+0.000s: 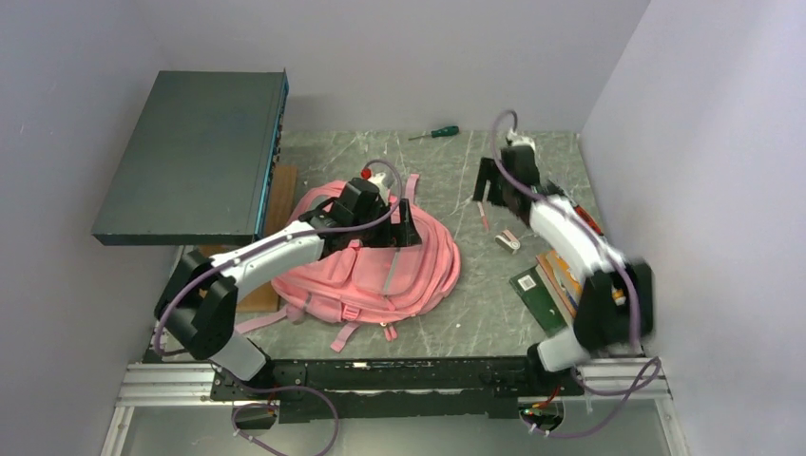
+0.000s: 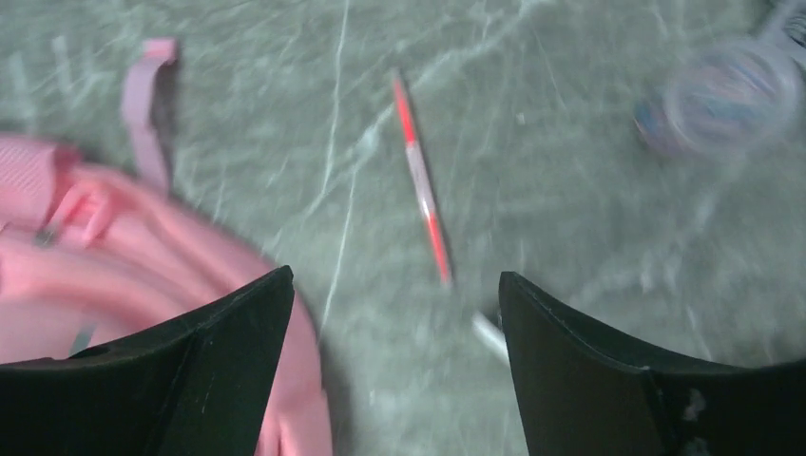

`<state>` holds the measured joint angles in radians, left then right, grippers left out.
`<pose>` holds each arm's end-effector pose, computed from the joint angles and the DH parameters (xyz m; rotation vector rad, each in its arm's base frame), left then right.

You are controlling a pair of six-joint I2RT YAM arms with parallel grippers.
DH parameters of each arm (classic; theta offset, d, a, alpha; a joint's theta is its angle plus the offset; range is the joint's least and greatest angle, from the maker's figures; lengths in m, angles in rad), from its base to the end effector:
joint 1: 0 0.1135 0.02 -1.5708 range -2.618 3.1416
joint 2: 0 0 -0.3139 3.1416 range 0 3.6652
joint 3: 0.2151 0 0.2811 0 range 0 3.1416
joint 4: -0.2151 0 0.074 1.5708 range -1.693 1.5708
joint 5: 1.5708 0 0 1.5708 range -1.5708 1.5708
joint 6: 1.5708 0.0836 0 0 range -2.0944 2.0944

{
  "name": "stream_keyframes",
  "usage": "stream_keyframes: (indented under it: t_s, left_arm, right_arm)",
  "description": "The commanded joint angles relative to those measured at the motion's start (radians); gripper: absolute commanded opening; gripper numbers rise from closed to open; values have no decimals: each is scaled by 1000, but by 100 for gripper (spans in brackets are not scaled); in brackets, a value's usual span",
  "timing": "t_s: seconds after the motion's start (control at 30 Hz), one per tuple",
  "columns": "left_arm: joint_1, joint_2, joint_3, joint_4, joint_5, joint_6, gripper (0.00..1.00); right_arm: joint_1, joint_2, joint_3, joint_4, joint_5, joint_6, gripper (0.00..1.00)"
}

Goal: Pack the student bag
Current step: Pick up the stationery from the center of the board.

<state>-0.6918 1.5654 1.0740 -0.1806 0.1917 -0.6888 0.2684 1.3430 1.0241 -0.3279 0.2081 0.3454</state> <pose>0.3063 -0.2744 0.2536 0.1152 2.4056 -0.9172 0.3450 0.0770 0.2963 0.1991 2.1946 0.1120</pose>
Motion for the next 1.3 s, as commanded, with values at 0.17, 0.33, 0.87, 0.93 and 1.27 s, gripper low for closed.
stream_keyframes:
  t_s: [0.17, 0.33, 0.87, 0.93, 1.27]
  left_arm:
    - [-148, -217, 40, -277, -70, 170, 100]
    - [-229, -258, 26, -333, -116, 183, 100]
    - [-295, 188, 404, -556, -462, 266, 77]
    - [-299, 237, 451, -581, -503, 282, 75]
    - [-365, 418, 612, -722, -715, 351, 75]
  right_arm:
    - [-144, 713, 616, -325, -303, -276, 71]
    - [-147, 817, 640, -359, -277, -319, 57]
    - [-82, 699, 447, -298, -158, -100, 0]
    - [-84, 588, 388, -252, -181, -58, 0]
    - [-96, 102, 51, -152, -267, 309, 0]
